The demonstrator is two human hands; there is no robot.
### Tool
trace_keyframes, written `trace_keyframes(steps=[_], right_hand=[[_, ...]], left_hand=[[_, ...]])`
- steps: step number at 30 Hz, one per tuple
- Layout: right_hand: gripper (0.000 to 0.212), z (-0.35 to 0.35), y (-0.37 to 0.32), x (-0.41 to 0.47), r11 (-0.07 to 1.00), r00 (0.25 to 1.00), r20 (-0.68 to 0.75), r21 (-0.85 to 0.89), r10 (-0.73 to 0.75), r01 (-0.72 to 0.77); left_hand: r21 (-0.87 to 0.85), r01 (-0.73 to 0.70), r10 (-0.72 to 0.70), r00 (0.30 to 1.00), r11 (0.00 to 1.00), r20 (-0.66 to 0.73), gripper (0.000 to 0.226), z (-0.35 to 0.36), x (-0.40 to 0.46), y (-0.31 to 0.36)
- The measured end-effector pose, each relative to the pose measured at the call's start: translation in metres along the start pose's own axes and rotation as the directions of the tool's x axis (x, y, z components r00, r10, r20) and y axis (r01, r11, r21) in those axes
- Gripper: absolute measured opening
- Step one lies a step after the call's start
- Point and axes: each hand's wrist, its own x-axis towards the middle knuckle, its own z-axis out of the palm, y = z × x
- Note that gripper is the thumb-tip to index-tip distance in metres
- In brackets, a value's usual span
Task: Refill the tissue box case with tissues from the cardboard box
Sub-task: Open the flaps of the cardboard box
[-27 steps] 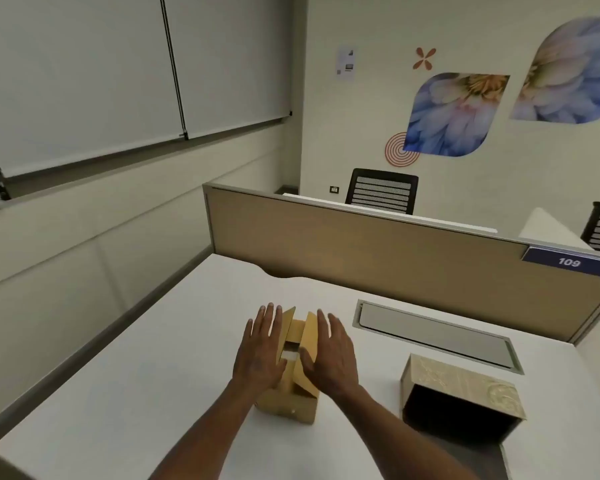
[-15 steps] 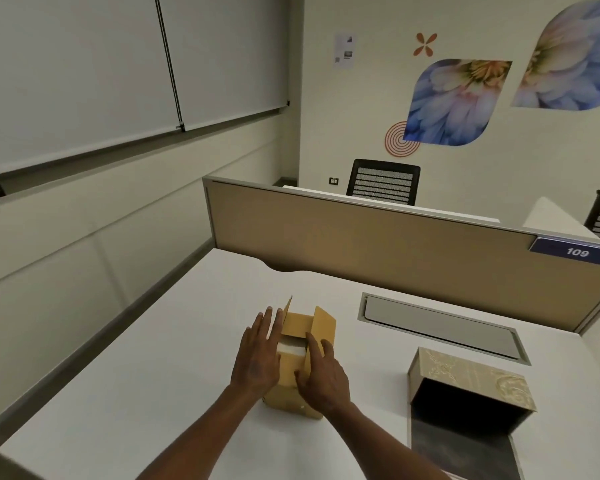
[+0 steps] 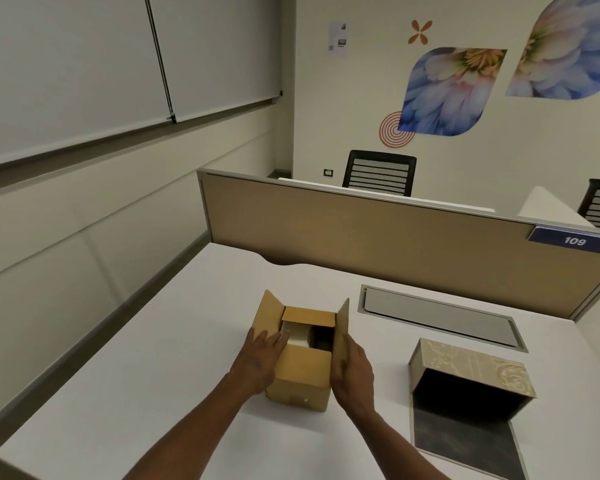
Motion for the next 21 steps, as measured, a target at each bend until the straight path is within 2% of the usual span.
trace_keyframes(steps=[3, 6, 7, 9, 12, 14, 17, 21], right_hand=[[0.053, -0.004, 0.012, -0.001, 0.996, 0.996, -0.007, -0.013, 0.088, -0.088], [0.058, -0.002, 0.027, -0.003, 0.98, 0.99, -0.017, -0.142, 0.139, -0.14], [0.059, -0.001, 0.032, -0.004, 0.969, 0.992, -0.017, -0.212, 0.128, -0.129], [0.055, 0.001, 0.042, -0.002, 0.942, 0.999, 0.012, -0.335, 0.043, -0.037], [0.051, -0.002, 0.044, 0.001, 0.874, 0.981, 0.178, -0.461, -0.081, 0.155], [0.054, -0.005, 0.037, 0.007, 0.836, 0.948, 0.294, -0.484, -0.121, 0.257], [0.055, -0.006, 0.026, 0.021, 0.804, 0.897, 0.42, -0.482, -0.139, 0.35], [0.073, -0.002, 0.02, 0.047, 0.719, 0.841, 0.524, -0.533, -0.134, 0.447]], left_hand=[[-0.277, 0.037, -0.056, 0.997, 0.96, -0.061, 0.062, -0.004, 0.001, -0.001], [-0.595, 0.046, -0.229, 0.944, 0.803, -0.236, 0.031, -0.005, 0.003, 0.002], [-0.666, 0.051, -0.291, 0.923, 0.744, -0.254, 0.028, -0.004, 0.004, 0.003], [-0.719, 0.083, -0.341, 0.914, 0.69, -0.222, 0.032, -0.003, 0.004, 0.004], [-0.72, 0.128, -0.335, 0.93, 0.682, -0.151, 0.008, 0.0, -0.004, 0.007], [-0.701, 0.142, -0.298, 0.949, 0.698, -0.105, 0.039, 0.003, -0.01, 0.006], [-0.552, 0.14, -0.173, 0.985, 0.822, -0.007, 0.082, 0.018, -0.014, 0.004], [-0.487, 0.202, -0.195, 0.979, 0.85, 0.067, 0.11, 0.036, -0.014, 0.002]])
